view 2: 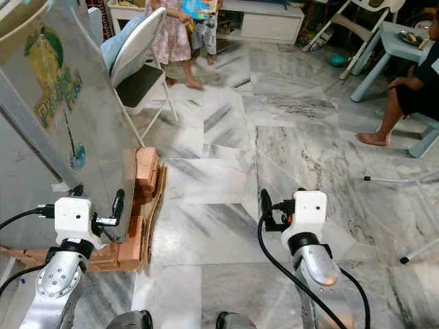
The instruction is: Restocking fridge
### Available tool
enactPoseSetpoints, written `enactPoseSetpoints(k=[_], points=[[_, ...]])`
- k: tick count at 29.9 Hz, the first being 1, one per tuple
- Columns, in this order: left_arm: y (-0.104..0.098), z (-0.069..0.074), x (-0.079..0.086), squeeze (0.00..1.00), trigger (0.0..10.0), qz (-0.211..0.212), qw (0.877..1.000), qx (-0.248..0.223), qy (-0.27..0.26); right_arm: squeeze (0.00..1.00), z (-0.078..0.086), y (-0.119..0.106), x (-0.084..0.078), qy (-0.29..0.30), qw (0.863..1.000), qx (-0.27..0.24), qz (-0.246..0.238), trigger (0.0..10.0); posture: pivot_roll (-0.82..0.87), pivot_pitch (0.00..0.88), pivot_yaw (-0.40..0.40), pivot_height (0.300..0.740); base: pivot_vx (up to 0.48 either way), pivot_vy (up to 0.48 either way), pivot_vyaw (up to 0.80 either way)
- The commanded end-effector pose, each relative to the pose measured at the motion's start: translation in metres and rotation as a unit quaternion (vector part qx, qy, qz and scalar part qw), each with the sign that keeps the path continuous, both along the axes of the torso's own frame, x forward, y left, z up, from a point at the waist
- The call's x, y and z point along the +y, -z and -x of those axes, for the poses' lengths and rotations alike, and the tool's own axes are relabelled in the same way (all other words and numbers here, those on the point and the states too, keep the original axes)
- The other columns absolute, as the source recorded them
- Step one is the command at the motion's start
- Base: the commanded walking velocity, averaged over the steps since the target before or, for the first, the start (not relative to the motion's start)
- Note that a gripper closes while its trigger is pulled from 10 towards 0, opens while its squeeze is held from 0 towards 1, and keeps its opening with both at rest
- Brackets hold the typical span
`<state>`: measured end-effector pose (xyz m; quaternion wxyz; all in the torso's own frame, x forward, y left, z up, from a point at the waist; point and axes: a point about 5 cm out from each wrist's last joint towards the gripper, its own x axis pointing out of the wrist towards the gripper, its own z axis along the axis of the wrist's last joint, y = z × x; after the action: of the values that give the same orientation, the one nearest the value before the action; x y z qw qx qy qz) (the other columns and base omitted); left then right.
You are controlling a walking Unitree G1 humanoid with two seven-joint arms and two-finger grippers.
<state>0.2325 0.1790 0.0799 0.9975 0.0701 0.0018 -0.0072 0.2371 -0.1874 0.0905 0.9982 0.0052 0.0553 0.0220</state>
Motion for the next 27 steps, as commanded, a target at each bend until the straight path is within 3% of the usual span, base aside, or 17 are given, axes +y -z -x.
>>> enactPoseSetpoints(k=[1, 20, 23, 27], points=[[-0.002, 0.003, 0.002, 0.0, 10.0, -0.006, 1.0, 0.01, 0.001, 0.0, 0.0, 0.002, -0.001, 0.005, 1.0, 0.002, 0.001, 10.0, 0.02, 0.073, -0.054, 0.74, 0.0, 0.394, 0.0], [-0.011, -0.006, -0.003, 0.0, 10.0, 0.001, 1.0, 0.012, 0.01, 0.0, -0.014, 0.001, 0.01, 0.001, 1.0, -0.01, -0.015, 10.0, 0.04, 0.042, -0.05, 0.74, 0.0, 0.429, -0.07], [-0.011, -0.005, -0.002, 0.0, 10.0, -0.002, 1.0, 0.014, 0.008, 0.0, -0.015, 0.002, 0.011, 0.0, 1.0, -0.01, -0.015, 10.0, 0.04, 0.042, -0.05, 0.74, 0.0, 0.0, 0.0], [-0.004, 0.006, -0.006, 0.0, 10.0, -0.004, 0.999, 0.03, 0.02, 0.0, -0.015, 0.008, 0.01, 0.005, 1.0, 0.0, -0.015, 10.0, 0.05, 0.041, -0.048, 0.74, 0.0, 0.0, 0.0]])
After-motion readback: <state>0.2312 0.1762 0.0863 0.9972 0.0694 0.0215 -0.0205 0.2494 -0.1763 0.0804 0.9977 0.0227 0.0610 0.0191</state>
